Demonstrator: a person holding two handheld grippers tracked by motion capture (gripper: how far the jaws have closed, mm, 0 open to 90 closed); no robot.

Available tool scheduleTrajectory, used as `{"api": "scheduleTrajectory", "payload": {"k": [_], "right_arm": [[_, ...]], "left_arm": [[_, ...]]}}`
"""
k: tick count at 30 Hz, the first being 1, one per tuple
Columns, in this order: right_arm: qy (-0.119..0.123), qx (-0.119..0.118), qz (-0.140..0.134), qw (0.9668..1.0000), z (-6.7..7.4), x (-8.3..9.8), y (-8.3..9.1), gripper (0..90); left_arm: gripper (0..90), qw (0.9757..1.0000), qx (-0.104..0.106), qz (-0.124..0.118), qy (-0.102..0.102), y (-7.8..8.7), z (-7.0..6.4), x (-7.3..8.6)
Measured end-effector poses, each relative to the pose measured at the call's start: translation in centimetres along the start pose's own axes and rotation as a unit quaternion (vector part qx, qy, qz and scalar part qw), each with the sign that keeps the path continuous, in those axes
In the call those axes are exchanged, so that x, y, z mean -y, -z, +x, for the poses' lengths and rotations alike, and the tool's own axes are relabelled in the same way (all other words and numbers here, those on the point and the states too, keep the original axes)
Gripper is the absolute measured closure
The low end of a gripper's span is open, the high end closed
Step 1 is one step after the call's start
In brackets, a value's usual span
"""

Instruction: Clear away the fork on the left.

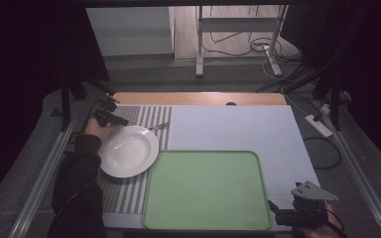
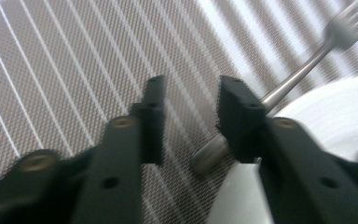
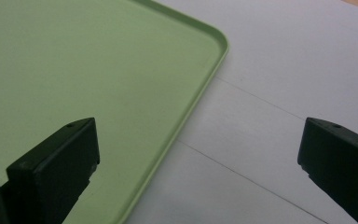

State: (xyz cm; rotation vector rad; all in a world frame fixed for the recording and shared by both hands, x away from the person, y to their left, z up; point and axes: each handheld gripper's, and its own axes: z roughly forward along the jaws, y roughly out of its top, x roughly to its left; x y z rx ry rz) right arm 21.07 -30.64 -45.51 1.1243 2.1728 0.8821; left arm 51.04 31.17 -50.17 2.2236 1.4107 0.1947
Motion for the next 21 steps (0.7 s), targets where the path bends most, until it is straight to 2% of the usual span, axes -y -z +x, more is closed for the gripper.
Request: {"api": "scheduleTrajectory", "payload": {"k": [1,2,5,6,7,8,9,10,17,21], "right_arm": [[0.0,0.0,0.0,1.0,0.0,0.0,0.0,0.0],[0.001,0.0,-0.001,1.0,0.0,0.0,0.0,0.0],[0.001,0.0,-0.001,1.0,0.0,0.0,0.0,0.0],[0.001,0.0,-0.001,1.0,0.0,0.0,0.0,0.0],[0.001,0.0,-0.001,1.0,0.0,0.0,0.0,0.0],[0.001,-0.001,-0.001,1.0,0.0,0.0,0.0,0.0],[0.001,-0.002,-0.002,1.0,0.0,0.0,0.0,0.0],[0.0,-0.002,-0.003,1.0,0.0,0.0,0.0,0.0],[0.0,-0.001,-0.005,1.0,0.0,0.1,0.1,0.0],[-0.001,-0.002,-0.007,1.0,-0.1,0.1,0.1,0.0]], "left_arm": [[47.8,1.0,0.001,-0.005,-0.002,0.0,-0.2,-0.3],[35.5,0.9999,0.006,-0.01,-0.004,0.0,-0.5,-0.5],[19.5,0.9997,0.017,-0.014,-0.008,-0.7,-1.7,-1.6],[15.5,0.9997,0.017,-0.014,-0.008,-0.7,-1.7,-1.6],[15.5,0.9997,0.021,-0.011,-0.01,-1.0,-2.0,-1.8],[6.1,0.9996,0.023,-0.008,-0.012,-1.3,-2.3,-2.1],[2.6,0.9996,0.014,0.004,-0.022,-2.0,-3.0,-2.6],[0.5,0.9996,0.014,0.004,-0.022,-2.0,-3.0,-2.6],[0.0,0.9977,-0.001,0.037,-0.056,-4.1,-5.2,-4.0],[0.0,0.9947,-0.014,0.065,-0.079,-5.0,-6.0,-4.5]]}}
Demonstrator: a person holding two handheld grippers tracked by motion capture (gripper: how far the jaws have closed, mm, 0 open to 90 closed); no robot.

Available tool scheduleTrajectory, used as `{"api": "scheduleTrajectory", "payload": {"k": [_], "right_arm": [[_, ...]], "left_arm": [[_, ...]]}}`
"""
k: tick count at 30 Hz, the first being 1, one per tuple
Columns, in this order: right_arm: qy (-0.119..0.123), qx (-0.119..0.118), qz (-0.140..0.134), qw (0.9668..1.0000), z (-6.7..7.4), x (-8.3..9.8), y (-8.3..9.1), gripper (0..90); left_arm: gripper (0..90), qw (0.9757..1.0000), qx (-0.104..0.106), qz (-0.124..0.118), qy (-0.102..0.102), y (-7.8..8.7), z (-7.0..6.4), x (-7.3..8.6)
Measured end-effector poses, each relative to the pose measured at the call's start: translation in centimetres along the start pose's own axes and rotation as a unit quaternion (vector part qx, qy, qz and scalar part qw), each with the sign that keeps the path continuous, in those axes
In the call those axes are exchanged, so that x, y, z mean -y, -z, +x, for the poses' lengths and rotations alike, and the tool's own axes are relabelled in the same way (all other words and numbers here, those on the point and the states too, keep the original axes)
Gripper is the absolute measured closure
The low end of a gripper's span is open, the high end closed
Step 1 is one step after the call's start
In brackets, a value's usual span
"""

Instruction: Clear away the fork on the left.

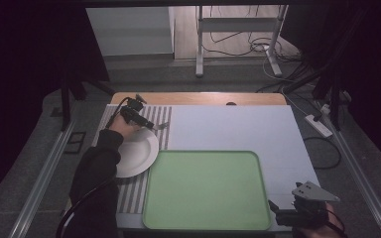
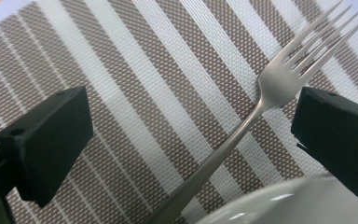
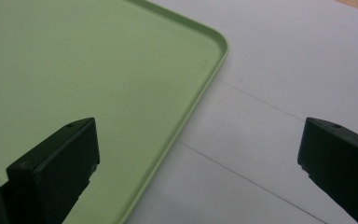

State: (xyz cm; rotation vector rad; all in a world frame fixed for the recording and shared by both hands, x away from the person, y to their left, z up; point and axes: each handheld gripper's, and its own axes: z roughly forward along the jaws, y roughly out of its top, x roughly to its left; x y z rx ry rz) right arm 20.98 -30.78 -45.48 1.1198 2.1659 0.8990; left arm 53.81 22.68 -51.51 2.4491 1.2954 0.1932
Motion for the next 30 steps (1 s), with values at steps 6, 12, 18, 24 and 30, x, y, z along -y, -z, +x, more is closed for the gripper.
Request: {"api": "scheduleTrajectory", "payload": {"k": [6,12,18,24,30], "right_arm": [[0.001,-0.001,0.001,1.0,0.0,0.0,0.1,0.0],[0.0,-0.001,0.001,1.0,0.0,0.0,0.1,0.0],[0.001,-0.001,0.0,1.0,0.1,0.0,0.1,0.0],[0.002,-0.002,0.001,1.0,0.1,0.0,0.1,0.0],[0.004,0.0,-0.001,1.0,0.1,0.0,0.1,0.0]], "left_arm": [[0.0,0.9992,-0.023,0.031,-0.007,-0.9,-0.1,-0.5],[9.0,0.9998,-0.013,0.011,-0.001,-0.8,0.7,0.0],[46.7,0.9999,-0.008,-0.013,0.006,0.2,2.0,1.1],[77.0,0.9997,-0.005,-0.021,-0.009,0.7,2.1,2.0],[84.6,0.9995,0.017,-0.025,-0.003,0.8,2.4,2.4]]}}
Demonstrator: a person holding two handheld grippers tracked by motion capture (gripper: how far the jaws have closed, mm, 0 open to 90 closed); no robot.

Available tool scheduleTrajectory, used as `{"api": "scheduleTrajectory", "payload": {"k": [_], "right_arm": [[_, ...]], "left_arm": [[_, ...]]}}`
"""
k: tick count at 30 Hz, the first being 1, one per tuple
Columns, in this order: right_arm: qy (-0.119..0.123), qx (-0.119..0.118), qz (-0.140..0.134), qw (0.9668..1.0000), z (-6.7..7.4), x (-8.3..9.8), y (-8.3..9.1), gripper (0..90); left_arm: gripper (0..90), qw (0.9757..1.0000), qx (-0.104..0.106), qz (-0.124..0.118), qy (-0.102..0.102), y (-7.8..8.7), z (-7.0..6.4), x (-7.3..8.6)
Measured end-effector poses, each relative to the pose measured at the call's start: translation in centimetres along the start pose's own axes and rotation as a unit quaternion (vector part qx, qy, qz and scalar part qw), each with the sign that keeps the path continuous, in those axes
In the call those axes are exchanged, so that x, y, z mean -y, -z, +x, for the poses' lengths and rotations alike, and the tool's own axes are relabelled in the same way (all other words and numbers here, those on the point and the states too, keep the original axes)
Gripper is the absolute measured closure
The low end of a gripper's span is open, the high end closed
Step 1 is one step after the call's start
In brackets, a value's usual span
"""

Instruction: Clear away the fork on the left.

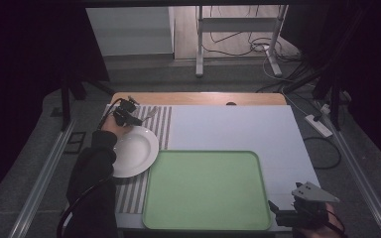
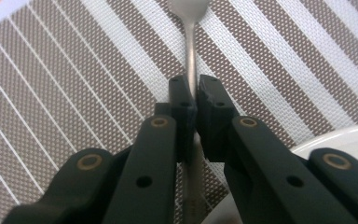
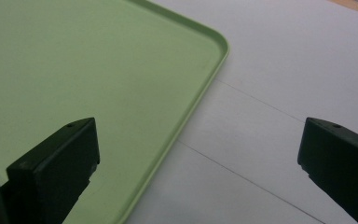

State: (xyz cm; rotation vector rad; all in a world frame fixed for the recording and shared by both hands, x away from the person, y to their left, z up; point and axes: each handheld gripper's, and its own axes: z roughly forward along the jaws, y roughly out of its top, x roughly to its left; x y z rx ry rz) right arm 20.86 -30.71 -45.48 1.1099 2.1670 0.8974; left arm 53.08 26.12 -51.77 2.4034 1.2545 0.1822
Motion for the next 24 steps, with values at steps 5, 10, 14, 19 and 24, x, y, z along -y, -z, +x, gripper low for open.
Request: {"api": "scheduleTrajectory", "payload": {"k": [5,10,14,19,24], "right_arm": [[-0.001,-0.001,0.0,1.0,0.0,0.0,0.0,0.0],[0.002,-0.002,0.0,1.0,0.0,0.0,0.0,0.0],[0.003,-0.002,0.001,1.0,0.1,0.0,-0.1,0.0],[0.002,-0.002,0.0,1.0,0.1,-0.1,-0.1,0.0],[0.003,-0.004,0.001,1.0,0.0,-0.1,-0.1,0.0]], "left_arm": [[84.7,0.9999,-0.007,0.008,-0.004,0.4,0.3,0.4],[84.7,0.9998,-0.021,-0.003,0.005,1.9,1.3,1.1],[84.7,0.9995,-0.027,-0.001,0.017,3.4,2.2,1.8],[84.6,0.999,-0.039,0.009,0.02,5.0,2.9,2.9],[84.6,0.999,-0.035,0.009,0.025,6.5,3.3,3.9]]}}
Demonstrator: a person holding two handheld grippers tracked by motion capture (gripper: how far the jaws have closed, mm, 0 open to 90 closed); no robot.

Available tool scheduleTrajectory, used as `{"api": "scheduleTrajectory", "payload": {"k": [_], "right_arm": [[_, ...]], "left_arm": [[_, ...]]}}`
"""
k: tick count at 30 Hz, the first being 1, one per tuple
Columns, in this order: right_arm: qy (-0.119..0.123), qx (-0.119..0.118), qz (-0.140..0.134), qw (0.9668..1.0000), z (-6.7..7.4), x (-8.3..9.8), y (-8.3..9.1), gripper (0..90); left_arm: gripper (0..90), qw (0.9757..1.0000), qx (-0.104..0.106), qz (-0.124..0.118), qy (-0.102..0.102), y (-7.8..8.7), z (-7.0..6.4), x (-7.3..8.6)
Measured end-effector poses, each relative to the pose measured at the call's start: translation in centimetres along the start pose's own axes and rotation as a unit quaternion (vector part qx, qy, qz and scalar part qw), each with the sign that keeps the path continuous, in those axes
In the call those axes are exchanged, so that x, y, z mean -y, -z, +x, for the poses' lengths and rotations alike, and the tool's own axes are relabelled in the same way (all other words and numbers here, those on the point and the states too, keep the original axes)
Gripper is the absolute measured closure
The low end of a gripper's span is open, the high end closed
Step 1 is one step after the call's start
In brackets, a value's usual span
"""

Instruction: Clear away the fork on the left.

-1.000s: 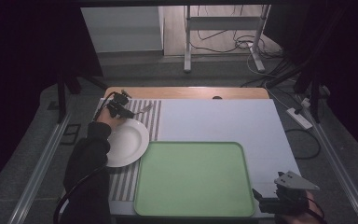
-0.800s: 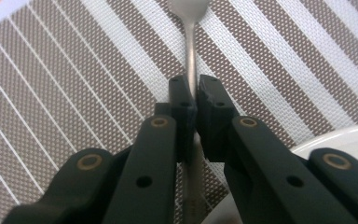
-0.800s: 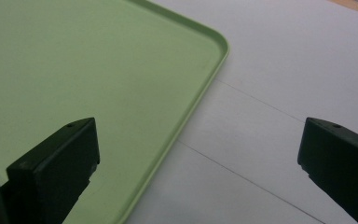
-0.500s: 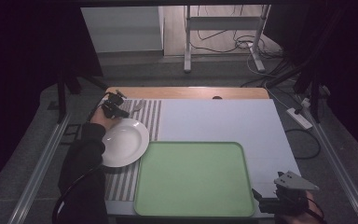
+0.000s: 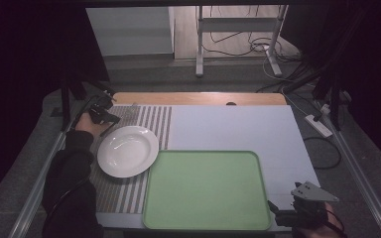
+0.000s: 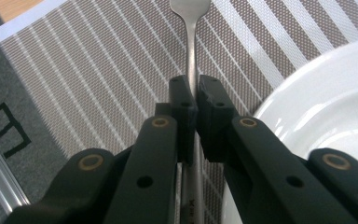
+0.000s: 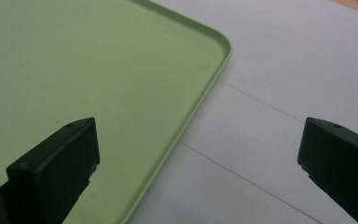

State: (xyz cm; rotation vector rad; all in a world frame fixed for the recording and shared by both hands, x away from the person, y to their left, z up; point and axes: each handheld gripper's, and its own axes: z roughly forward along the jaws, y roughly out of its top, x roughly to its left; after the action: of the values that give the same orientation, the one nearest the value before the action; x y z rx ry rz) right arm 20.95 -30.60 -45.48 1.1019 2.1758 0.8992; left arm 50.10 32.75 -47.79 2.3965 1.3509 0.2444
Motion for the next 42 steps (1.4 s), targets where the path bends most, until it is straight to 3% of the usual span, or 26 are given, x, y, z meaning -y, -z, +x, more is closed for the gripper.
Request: {"api": "scheduleTrajectory", "payload": {"k": [8,32,42], "right_arm": [[0.004,0.0,0.001,1.0,0.1,0.0,0.0,0.0],[0.005,0.002,0.002,1.0,0.1,-0.1,-0.1,0.0],[0.006,0.002,-0.001,1.0,0.1,0.0,0.0,0.0]], "left_arm": [[84.6,0.9995,0.03,-0.004,0.003,1.7,-1.0,0.8],[84.5,0.9973,0.072,-0.016,-0.007,1.3,-6.8,2.9],[84.5,0.9962,0.08,-0.019,-0.031,1.8,-9.9,3.1]]}}
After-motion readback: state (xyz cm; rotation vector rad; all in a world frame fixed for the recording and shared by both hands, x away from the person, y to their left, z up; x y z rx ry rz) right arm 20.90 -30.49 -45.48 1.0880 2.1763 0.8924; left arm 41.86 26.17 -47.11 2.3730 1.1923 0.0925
